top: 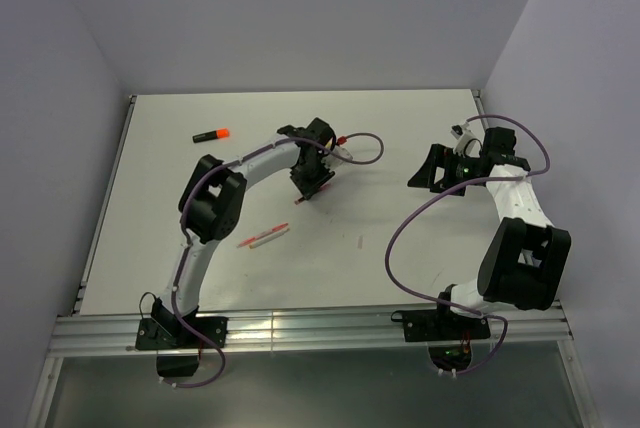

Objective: Insert the pens into the pen caps

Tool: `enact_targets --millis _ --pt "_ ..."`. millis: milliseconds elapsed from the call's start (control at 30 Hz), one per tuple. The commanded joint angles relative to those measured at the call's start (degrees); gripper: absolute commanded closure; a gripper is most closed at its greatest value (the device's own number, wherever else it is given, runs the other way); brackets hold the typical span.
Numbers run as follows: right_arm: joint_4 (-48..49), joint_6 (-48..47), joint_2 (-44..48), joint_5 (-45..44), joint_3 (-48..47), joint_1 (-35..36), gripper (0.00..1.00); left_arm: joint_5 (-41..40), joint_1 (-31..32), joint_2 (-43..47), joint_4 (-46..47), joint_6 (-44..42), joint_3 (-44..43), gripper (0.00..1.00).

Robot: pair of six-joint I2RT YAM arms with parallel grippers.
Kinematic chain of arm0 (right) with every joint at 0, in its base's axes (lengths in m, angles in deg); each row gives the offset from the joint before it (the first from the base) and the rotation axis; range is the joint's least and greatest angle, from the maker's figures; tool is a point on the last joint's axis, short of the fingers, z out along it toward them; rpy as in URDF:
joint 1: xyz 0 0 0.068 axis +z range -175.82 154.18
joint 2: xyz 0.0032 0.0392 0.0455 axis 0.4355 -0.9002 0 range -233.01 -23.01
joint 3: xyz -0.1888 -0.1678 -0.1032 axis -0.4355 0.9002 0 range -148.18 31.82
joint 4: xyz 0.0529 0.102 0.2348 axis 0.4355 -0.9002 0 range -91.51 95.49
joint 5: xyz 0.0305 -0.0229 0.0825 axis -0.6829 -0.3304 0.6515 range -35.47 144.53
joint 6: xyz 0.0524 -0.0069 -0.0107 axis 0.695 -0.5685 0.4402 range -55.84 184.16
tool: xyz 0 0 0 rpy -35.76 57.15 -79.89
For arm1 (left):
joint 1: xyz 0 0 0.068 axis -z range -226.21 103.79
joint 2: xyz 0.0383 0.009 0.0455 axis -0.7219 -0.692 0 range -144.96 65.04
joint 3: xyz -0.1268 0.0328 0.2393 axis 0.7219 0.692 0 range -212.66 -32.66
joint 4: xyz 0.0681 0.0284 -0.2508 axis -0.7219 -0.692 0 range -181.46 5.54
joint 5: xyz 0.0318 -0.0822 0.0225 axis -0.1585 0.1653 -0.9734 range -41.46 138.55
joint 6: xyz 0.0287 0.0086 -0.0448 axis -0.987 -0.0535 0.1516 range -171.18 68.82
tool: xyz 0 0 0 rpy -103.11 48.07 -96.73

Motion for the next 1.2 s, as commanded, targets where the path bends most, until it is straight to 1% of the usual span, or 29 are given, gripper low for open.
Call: enact_targets --millis 0,100,300,400,433,500,533,567,633,667,767,800,867,900,967,1000,1033,1067,1100,1133,1167 --pt "0.37 -0.02 0.24 0.61 -2.75 -0.39 0.03 -1.39 -0.14 -6.67 -5.24 -0.68 -6.11 0.66" --pt "0.37 0.07 0.41 0.52 -2.75 -0.47 0.03 -1.48 0.39 -8.61 -5.69 -1.21 -7.89 0.67" --pt "0.37 0.33 0.33 0.69 -3.19 -0.39 0.03 -1.48 1.62 -9.85 -4.55 -2.44 -5.96 0.66" --pt "0.45 0.68 -0.03 1.31 -3.80 -0.47 0.03 -0.16 1.97 -10.55 -4.46 -2.01 -6.39 0.74" --pt "0.54 0.77 -0.11 1.57 -3.98 -0.30 0.04 0.28 1.97 -10.38 -4.46 -1.92 -6.31 0.82" --pt "1.42 1.21 0.59 1.92 -4.25 -0.21 0.04 0.98 1.97 -9.25 -3.50 -1.48 -5.35 0.90" --pt "2.20 1.56 1.02 2.10 -4.25 -0.12 0.04 1.07 1.89 -8.54 -2.97 -1.22 -4.91 0.98" --pt "3.69 2.35 1.81 2.10 -4.25 0.14 0.04 1.94 1.80 -7.92 -2.36 -0.95 -4.55 1.00" --pt "5.37 3.14 2.61 2.27 -4.42 0.67 0.05 3.52 1.18 -5.64 -2.44 0.36 -5.25 1.00" --pt "6.86 3.93 2.78 2.54 -4.51 0.84 0.05 6.84 0.66 -4.76 -2.61 0.80 -5.95 1.00" --pt "9.32 5.34 3.14 3.41 -5.91 1.63 0.05 12.48 -2.41 0.86 -0.51 4.40 -8.50 1.00" --pt "10.03 5.34 3.14 3.77 -6.35 1.81 0.05 16.76 -4.34 4.61 2.02 6.50 -8.68 1.00" --pt "12.39 8.76 3.05 4.73 -7.49 2.69 0.05 21.97 -6.37 8.93 5.89 8.27 -6.85 1.00" --pt "13.28 9.47 2.96 5.87 -7.76 3.21 0.05 23.56 -8.12 13.74 12.53 12.37 -2.83 1.00" --pt "15.64 11.05 3.05 6.40 -8.46 5.14 0.05 25.23 -9.18 18.16 18.54 15.12 1.14 1.00" --pt "16.44 11.58 3.05 6.93 -8.73 5.93 0.05 25.33 -9.80 22.01 21.79 20.44 5.43 1.00" --pt "17.15 11.84 3.14 7.11 -8.90 6.81 0.05 25.33 -9.98 23.71 28.87 22.76 7.56 1.00" --pt "18.37 12.37 3.14 7.37 -9.08 8.73 0.05 25.42 -10.07 25.29 32.07 27.57 11.23 1.00" --pt "18.99 12.64 3.14 7.72 -9.17 9.80 0.05 26.20 -10.33 27.48 34.98 29.70 12.66 1.00" --pt "19.78 12.99 3.14 9.03 -9.60 10.85 0.05 28.65 -10.42 28.11 40.49 32.16 13.89 1.00" --pt "20.83 13.69 2.62 9.83 -9.96 13.04 0.05 29.63 -10.51 28.29 42.02 34.19 14.60 1.00"
